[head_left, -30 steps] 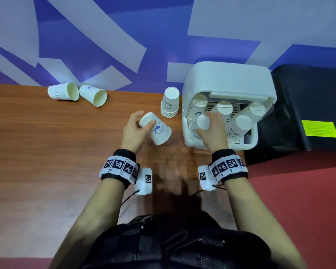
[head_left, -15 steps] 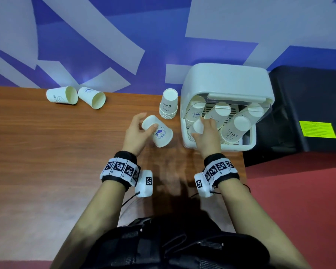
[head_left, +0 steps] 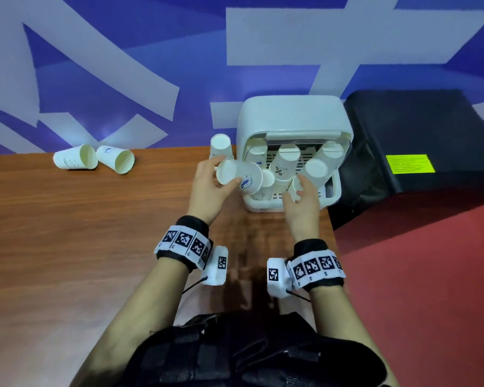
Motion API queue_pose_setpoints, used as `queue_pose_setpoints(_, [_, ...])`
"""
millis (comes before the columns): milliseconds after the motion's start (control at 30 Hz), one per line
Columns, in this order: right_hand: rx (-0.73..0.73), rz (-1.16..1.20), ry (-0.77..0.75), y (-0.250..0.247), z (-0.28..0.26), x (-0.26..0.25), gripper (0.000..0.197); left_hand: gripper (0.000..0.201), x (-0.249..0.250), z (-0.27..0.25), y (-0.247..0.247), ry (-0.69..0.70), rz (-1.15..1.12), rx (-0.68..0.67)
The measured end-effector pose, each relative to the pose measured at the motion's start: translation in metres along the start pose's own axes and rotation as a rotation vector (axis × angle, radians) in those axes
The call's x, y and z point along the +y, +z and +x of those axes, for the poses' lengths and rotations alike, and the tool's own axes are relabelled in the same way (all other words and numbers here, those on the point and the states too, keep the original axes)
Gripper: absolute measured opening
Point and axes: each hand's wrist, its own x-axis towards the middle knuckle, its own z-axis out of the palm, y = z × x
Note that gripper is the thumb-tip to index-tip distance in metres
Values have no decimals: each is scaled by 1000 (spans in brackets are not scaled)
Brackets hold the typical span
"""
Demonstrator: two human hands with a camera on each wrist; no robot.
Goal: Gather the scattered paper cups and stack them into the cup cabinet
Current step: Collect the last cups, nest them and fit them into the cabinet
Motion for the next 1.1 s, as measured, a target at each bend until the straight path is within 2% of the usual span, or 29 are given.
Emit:
queue_pose_setpoints(100, [64,53,-5,-14,-3,2,51,51,10,0,22,86,53,7])
queue_pose_setpoints(233, [95,100,37,-29,-1,6,48,52,16,3,44,176,265,13])
queue_pose_setpoints(367, [126,113,33,-34,0,10,46,47,11,7,54,350,422,9])
queue_pose_setpoints(567, [104,111,44,-29,4,15,45,46,-5,20,64,539,571,22])
queue_pose_setpoints(700, [57,111,30,-22,6,16,44,50,-13,28,67,579,590,27])
queue_pose_setpoints(833, [25,95,9,-11,8,18,43,53,-20,35,68,547,601,10])
queue_pose_setpoints(967, [-6,66,8,-5,14,20,42,40,-28,42,73,548,592,23])
queue_pose_setpoints(1100, [-20,52,-3,-3,17,25,42,28,-41,40,77,486,469,75])
